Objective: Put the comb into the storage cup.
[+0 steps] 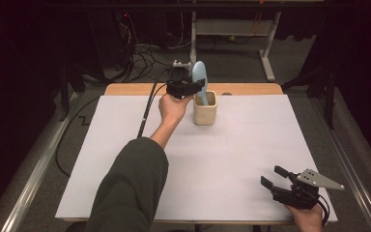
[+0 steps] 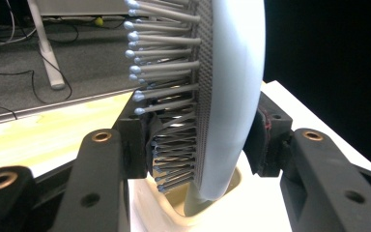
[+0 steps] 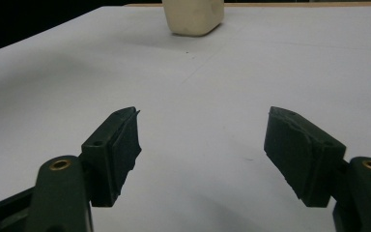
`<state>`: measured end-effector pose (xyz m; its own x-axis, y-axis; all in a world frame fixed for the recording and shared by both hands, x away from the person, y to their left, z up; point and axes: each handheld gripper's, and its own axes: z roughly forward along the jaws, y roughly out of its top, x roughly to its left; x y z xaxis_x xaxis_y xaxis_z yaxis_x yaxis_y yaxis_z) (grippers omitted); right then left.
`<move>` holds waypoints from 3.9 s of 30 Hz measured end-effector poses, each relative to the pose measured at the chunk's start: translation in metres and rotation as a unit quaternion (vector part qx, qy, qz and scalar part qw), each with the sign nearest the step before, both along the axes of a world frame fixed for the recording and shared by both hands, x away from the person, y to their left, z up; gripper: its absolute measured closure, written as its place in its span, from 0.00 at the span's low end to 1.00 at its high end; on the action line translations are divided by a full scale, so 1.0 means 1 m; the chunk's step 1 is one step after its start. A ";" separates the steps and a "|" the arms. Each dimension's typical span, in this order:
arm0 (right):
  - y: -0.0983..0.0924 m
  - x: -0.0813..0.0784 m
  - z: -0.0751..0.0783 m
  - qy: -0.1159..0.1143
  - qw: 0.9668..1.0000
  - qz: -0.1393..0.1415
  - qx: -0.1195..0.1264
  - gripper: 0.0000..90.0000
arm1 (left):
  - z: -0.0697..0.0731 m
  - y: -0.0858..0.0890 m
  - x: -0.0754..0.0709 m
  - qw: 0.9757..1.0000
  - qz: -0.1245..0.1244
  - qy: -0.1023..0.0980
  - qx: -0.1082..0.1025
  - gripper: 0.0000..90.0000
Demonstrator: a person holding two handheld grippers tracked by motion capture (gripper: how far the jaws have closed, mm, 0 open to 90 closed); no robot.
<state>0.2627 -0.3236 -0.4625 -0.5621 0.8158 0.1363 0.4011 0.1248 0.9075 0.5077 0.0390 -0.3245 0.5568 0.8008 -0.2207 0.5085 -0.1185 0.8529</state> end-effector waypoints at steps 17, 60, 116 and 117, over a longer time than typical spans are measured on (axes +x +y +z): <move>0.000 0.000 0.000 0.000 1.000 0.001 0.001 0.32 | -0.014 -0.002 0.000 1.000 0.002 0.012 -0.014 0.57; 0.000 0.000 0.000 0.001 1.000 0.002 -0.001 0.33 | -0.019 -0.004 -0.002 0.999 -0.019 0.006 0.033 0.53; 0.003 0.001 0.000 -0.002 1.000 0.003 -0.003 0.32 | -0.025 0.026 -0.001 0.998 0.000 0.028 0.055 0.35; 0.003 0.001 0.000 -0.001 1.000 0.003 -0.003 0.32 | -0.025 0.026 -0.001 0.998 -0.001 0.028 0.056 0.35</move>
<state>0.2637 -0.3207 -0.4625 -0.5669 0.8135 0.1295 0.3979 0.1327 0.9078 0.5065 0.0653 -0.3494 0.5484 0.8205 -0.1612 0.5545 -0.2125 0.8046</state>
